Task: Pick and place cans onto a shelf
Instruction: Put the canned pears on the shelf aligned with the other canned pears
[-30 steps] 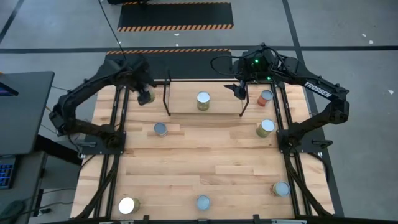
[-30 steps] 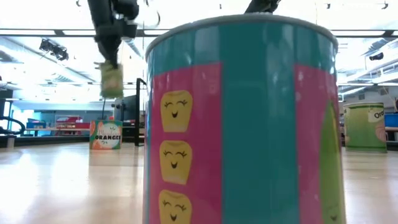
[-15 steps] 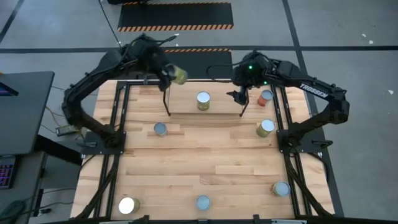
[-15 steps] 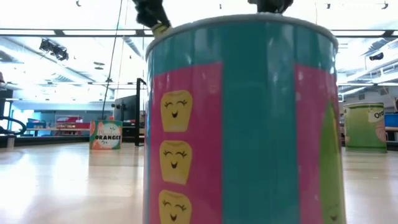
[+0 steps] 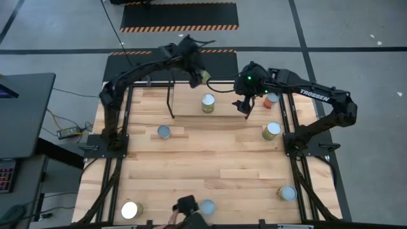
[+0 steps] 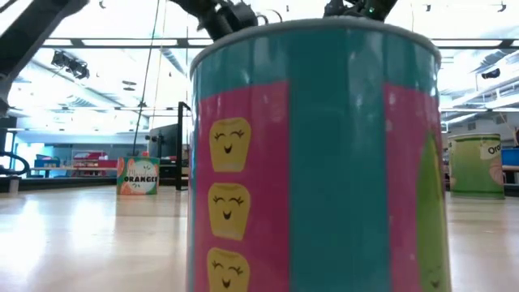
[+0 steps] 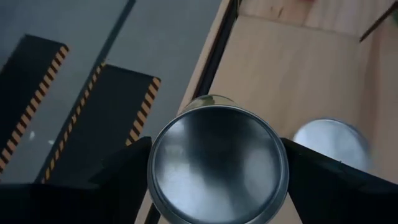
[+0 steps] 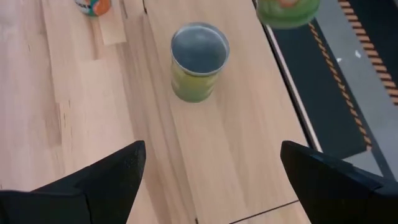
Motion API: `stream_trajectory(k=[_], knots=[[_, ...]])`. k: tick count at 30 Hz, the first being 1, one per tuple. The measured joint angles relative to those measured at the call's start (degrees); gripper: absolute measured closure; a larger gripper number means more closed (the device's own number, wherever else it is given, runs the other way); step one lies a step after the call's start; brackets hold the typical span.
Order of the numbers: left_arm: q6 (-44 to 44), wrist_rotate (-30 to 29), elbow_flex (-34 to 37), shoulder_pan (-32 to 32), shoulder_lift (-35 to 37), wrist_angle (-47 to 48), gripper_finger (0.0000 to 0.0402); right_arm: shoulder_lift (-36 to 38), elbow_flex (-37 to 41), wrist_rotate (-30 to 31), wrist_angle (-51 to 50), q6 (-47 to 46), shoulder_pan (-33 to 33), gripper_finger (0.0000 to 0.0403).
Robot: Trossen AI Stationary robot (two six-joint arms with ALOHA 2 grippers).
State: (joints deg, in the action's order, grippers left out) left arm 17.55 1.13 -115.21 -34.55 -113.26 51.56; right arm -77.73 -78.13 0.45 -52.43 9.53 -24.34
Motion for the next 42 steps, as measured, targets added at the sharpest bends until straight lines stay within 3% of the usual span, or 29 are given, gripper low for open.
stream_trajectory(k=[13,34,42], knots=[[1.25,0.18,-0.17,2.50,-9.37,-2.27,0.0075,0.00,0.07,-0.02,0.38,-2.45,-0.02,0.0022],[1.24,0.12,0.25,1.97,-11.34,-4.51,0.0074,0.00,0.05,-0.12,0.64,-7.09,2.12,0.0022],[1.22,0.21,0.29,1.67,-11.36,-5.30,0.0047,0.00,0.03,-0.07,2.10,-8.49,2.16,0.0022]])
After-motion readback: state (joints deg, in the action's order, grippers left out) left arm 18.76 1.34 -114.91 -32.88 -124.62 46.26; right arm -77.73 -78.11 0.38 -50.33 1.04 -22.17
